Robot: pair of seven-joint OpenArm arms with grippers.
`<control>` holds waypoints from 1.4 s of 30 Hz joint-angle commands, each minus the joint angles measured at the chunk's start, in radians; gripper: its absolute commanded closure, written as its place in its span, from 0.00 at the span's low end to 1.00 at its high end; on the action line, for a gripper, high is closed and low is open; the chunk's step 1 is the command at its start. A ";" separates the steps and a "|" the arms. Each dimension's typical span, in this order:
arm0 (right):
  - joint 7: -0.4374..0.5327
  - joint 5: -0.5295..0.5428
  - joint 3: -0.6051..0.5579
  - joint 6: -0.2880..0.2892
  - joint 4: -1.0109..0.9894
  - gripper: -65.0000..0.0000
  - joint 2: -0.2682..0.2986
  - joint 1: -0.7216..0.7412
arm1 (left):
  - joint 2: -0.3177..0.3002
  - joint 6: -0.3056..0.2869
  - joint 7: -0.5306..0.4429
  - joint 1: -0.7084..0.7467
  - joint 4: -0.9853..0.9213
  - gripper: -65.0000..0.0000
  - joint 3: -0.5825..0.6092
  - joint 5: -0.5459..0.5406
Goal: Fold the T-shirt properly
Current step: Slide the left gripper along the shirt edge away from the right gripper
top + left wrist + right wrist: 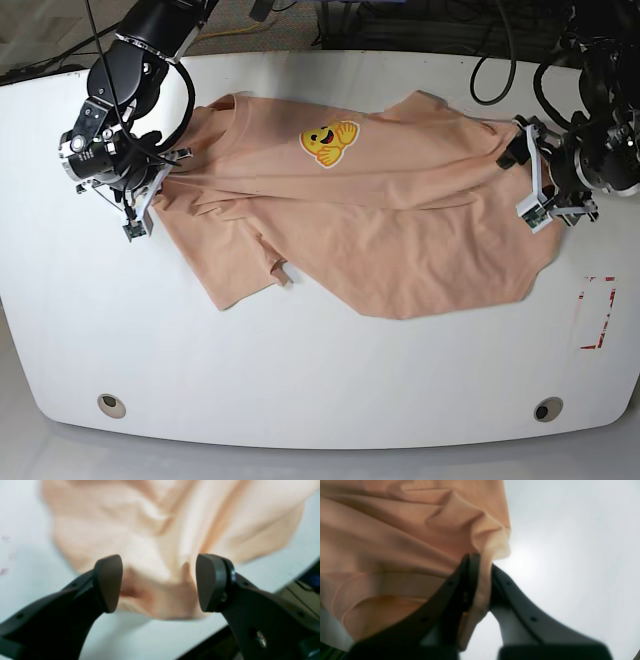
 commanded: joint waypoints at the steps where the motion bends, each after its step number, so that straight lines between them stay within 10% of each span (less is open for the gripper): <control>1: 0.008 0.005 0.002 -0.001 0.018 1.00 0.012 0.015 | -0.023 -0.001 -0.004 -0.004 0.013 0.35 -0.031 -0.003; 13: 0.008 0.005 0.003 -0.001 0.018 1.00 -0.014 0.013 | 0.095 -0.001 -0.004 -0.127 0.009 0.35 -0.238 0.110; 25: 0.008 0.005 0.003 -0.001 0.018 1.00 -0.017 0.015 | 0.257 -0.001 -0.264 -0.407 -0.286 0.35 -0.255 0.698; 42: 0.008 0.005 0.005 -0.001 0.020 1.00 -0.037 0.029 | 0.136 -0.001 -0.542 -0.587 -1.002 0.35 -0.252 0.525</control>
